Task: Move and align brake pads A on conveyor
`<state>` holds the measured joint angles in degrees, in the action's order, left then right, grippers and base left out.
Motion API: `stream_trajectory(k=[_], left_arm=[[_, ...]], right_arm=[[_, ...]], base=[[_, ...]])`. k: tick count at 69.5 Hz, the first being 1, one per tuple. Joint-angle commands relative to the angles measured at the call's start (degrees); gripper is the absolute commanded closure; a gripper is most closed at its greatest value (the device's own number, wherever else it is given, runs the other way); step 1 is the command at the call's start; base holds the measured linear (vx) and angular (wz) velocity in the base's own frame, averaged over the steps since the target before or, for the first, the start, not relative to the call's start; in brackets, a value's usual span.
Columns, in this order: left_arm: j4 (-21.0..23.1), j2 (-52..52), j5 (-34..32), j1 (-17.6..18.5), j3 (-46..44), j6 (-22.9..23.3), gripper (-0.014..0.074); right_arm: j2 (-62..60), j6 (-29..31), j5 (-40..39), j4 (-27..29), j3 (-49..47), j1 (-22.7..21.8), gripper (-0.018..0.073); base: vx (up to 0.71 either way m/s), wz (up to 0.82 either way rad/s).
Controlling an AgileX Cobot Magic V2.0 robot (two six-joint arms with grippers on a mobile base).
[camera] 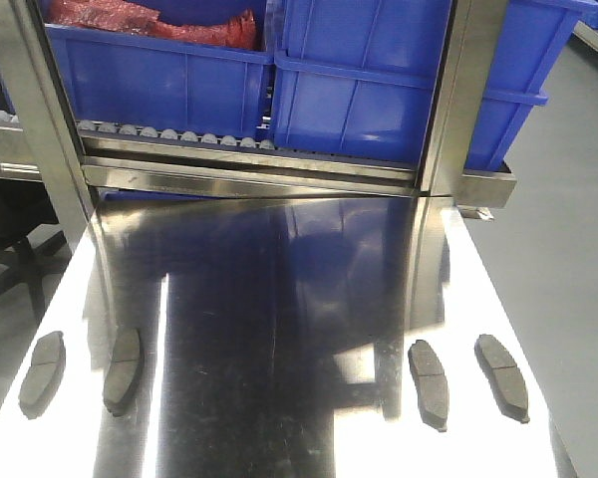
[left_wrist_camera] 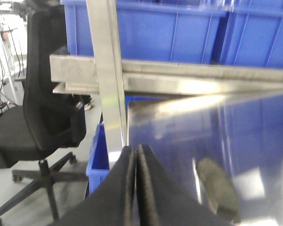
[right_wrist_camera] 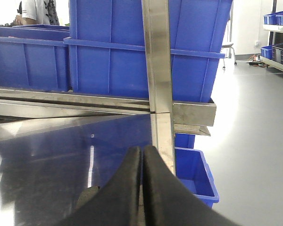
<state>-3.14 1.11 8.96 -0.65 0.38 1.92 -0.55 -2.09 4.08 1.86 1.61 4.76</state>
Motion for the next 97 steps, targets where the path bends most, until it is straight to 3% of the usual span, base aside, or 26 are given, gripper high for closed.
stream_trajectory(k=[1,21,36,45,60,66,86,97], left_arm=[[0.17,-1.09,-5.29,-0.1,-7.0,2.21,0.0603],[0.11,-21.43,14.03,-0.1,-28.48,2.24,0.0603],[0.11,-27.61,14.44,-0.1,-31.14,2.24,0.0572],[0.11,-27.61,15.05,-0.1,-31.14,2.24,0.0412],[0.11,-27.61,15.79,-0.1,-31.14,2.24,-0.0041],[0.11,-27.61,15.8,-0.1,-31.14,2.24,-0.0139],[0.72,-28.8,15.99,-0.1,-31.8,2.86,-0.0073],[3.14,-38.3,20.02,-0.1,-36.83,0.49,-0.0059]], right_arm=[[-0.58,0.23,-4.08,-0.29,0.35,-0.38,0.0563],[-0.58,0.23,-4.08,-0.29,0.35,-0.38,0.0563],[-0.58,0.23,-4.08,-0.29,0.35,-0.38,0.0563],[-0.58,0.23,-4.08,-0.29,0.35,-0.38,0.0563],[-0.58,0.23,-4.08,-0.29,0.35,-0.38,0.0563],[-0.58,0.23,-4.08,-0.29,0.35,-0.38,0.0563],[-0.58,0.23,-4.08,-0.29,0.35,-0.38,0.0563],[-0.58,0.23,-4.08,-0.29,0.35,-0.38,0.0563]], base=[[0.0,0.0],[0.0,0.0],[0.0,0.0],[0.0,0.0],[0.0,0.0],[0.0,0.0],[0.0,0.0],[0.0,0.0]])
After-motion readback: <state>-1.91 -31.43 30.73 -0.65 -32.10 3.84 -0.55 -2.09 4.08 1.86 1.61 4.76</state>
